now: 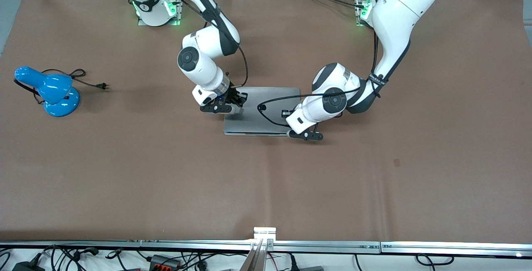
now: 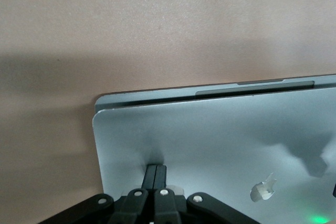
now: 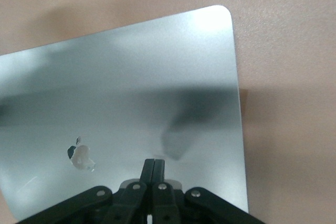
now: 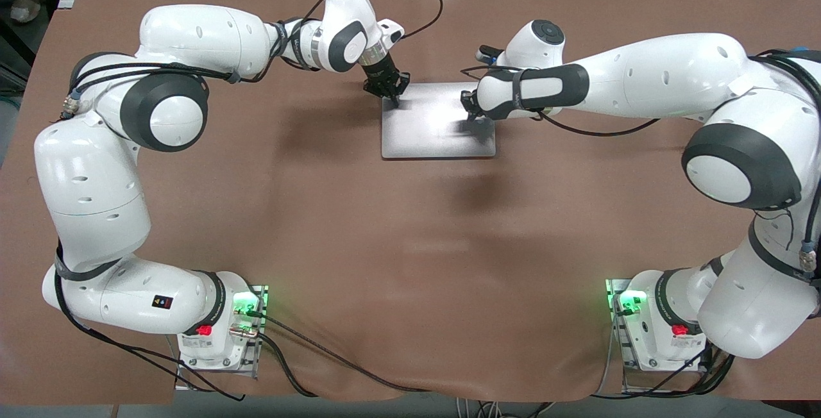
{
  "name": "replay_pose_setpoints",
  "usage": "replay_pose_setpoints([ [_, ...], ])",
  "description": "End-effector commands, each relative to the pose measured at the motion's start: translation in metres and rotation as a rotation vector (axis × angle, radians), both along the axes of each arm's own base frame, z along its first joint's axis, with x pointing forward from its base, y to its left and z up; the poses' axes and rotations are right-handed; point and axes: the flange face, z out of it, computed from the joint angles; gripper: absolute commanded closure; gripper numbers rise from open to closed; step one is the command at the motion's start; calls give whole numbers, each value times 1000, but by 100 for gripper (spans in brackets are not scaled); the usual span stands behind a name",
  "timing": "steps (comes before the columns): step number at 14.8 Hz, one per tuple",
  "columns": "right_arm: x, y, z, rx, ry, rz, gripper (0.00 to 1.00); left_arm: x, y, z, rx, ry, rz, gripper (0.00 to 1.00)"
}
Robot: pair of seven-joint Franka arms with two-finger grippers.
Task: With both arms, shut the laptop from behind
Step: 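Push the screen down toward the keyboard with both grippers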
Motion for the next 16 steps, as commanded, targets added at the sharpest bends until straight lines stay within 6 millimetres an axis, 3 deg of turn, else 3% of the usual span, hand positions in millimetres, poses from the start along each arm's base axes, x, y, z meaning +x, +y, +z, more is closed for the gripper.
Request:
replay_pose_setpoints([
  [1, 5, 5, -15, -15, -4, 19, 100, 7, -2, -14, 5, -29, 11, 100],
  [4, 10, 1, -27, -28, 2, 13, 100, 6, -2, -19, 5, -26, 12, 100],
  [9, 20, -7, -25, -44, -16, 17, 100, 7, -4, -14, 9, -30, 9, 100],
  [11, 20, -8, -24, -44, -17, 16, 100, 13, -4, 6, 27, -8, 9, 100],
  [13, 25, -13, -21, -47, -24, 8, 100, 17, -3, 42, 66, 30, 33, 100],
  [14, 31, -20, -14, -53, -36, -1, 100, 15, -3, 66, 83, 36, 36, 100],
  [16, 43, -32, 20, -50, -43, 0, 100, 13, 9, 102, 117, 51, 23, 100],
])
